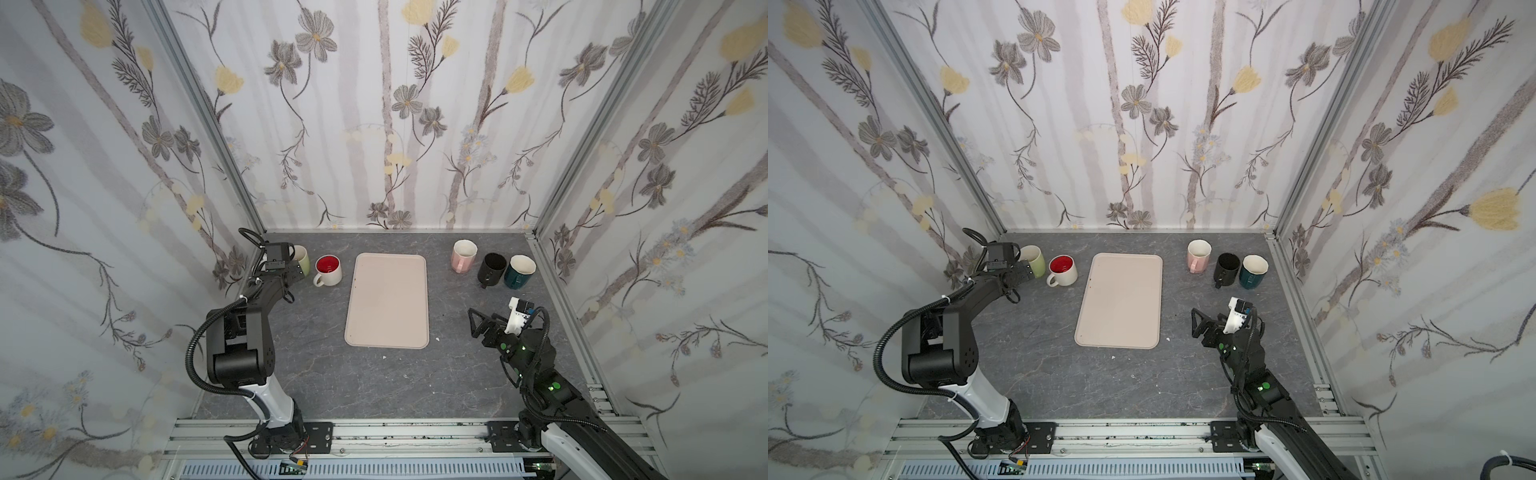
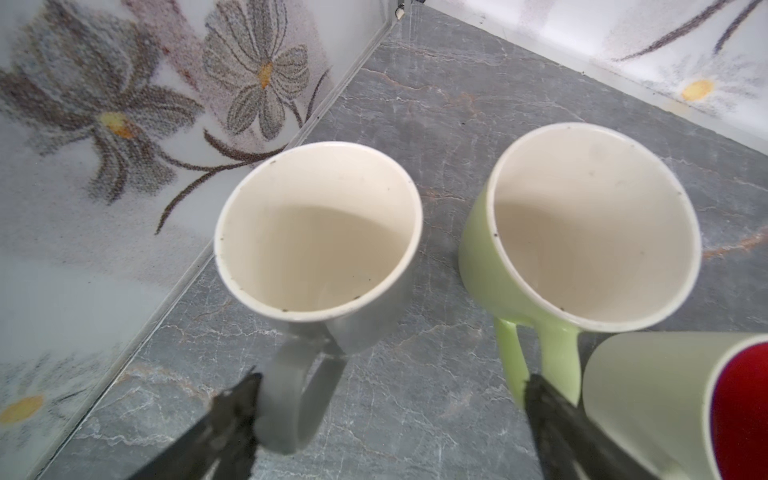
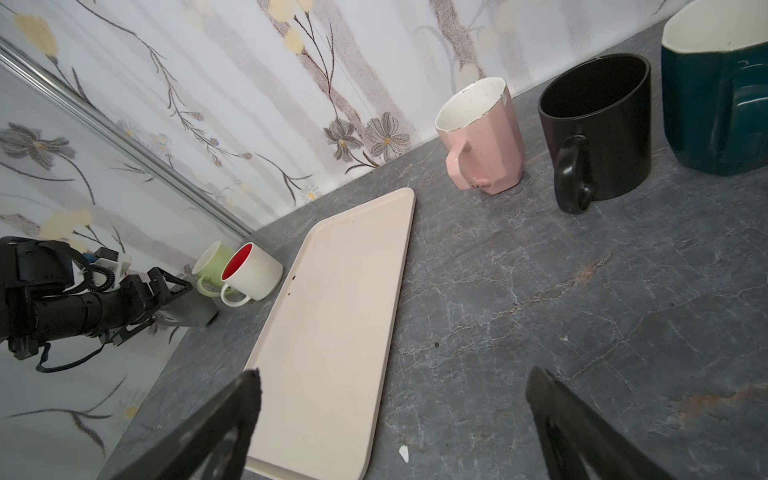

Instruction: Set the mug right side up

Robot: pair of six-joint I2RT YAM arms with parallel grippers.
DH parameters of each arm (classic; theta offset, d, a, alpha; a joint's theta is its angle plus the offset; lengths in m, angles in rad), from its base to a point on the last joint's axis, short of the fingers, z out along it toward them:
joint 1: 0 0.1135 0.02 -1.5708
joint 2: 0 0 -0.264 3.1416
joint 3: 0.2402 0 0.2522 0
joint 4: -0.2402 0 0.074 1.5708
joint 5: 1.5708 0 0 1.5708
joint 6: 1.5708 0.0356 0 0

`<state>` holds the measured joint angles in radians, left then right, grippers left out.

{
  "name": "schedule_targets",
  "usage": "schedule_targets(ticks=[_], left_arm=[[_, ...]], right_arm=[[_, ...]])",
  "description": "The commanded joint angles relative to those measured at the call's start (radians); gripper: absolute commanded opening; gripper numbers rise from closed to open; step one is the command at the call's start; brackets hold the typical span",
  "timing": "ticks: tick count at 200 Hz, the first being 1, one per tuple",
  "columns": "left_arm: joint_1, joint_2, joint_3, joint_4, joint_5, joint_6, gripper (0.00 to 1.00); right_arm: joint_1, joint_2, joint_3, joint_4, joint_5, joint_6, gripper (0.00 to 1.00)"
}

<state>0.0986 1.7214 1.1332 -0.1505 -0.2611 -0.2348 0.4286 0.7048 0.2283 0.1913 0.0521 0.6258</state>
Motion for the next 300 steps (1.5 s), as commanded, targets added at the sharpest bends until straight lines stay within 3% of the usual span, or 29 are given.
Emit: schedule_targets(ticks=[1, 187, 259, 300], left_arm=[[-0.005, -0.015, -0.011, 0.011, -0.032, -0.006, 1.0], [-0.006, -0.036, -0.062, -0.155, -0.099, -0.11, 1.0], [-0.008, -0.29, -0.305, 0.116, -0.055, -0.127, 1.0], [-0.025, -0.455, -0.553, 0.441, 0.0, -0.087, 1.0]], right_arm=[[-0.003, -0.022, 0.005, 0.02, 0.002, -0.022, 1.0], [-0.021, -0.113, 0.004, -0.041, -0.034, -0.04, 1.0], [-0.034, -0.032, 0.044, 0.015, 0.005, -0.071, 1.0], [-0.061, 0.072, 0.123, 0.065, 0.172, -0.147, 1.0]])
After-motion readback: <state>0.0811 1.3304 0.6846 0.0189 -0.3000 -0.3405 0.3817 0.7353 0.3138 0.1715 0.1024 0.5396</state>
